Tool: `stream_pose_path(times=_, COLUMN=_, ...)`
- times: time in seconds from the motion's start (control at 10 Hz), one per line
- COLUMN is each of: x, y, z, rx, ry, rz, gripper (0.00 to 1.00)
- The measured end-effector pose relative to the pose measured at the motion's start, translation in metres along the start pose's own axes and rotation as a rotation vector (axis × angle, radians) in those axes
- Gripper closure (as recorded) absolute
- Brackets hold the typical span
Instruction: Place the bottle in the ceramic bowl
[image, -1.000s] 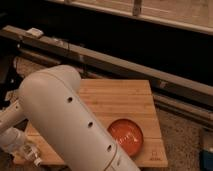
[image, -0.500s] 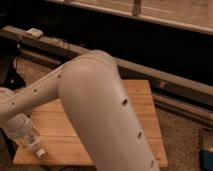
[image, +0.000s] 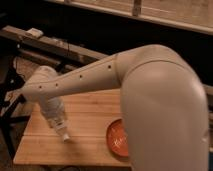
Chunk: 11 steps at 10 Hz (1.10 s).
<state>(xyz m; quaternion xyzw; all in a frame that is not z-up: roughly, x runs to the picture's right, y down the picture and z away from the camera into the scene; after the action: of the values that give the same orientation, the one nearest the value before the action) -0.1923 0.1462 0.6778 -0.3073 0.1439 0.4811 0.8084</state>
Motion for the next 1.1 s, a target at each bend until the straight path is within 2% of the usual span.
stream_pose_path(times=0.2, x=0.022, y=-0.048, z=-0.004, rx=0.004, ry=-0.006, rz=0.109, gripper=1.0)
stream_pose_path(times=0.3, x=0.041, y=-0.081, z=-0.007, rx=0.008, ry=-0.01, rz=0.191, gripper=1.0)
stream_pose_path(times=0.5, x=0.07, y=-0.123, z=-0.008, rx=0.02, ry=-0.005, rz=0.311, gripper=1.0)
stream_pose_path(times=0.7, x=0.104, y=-0.163, z=-0.006, rx=0.047, ry=0.01, rz=0.444, gripper=1.0)
stream_pose_path(times=0.9, x=0.14, y=-0.198, z=0.002, rx=0.088, ry=0.045, rz=0.589, gripper=1.0)
stream_pose_path(times=1.1, x=0.173, y=-0.222, z=0.016, rx=0.152, ry=0.11, rz=0.743, gripper=0.96)
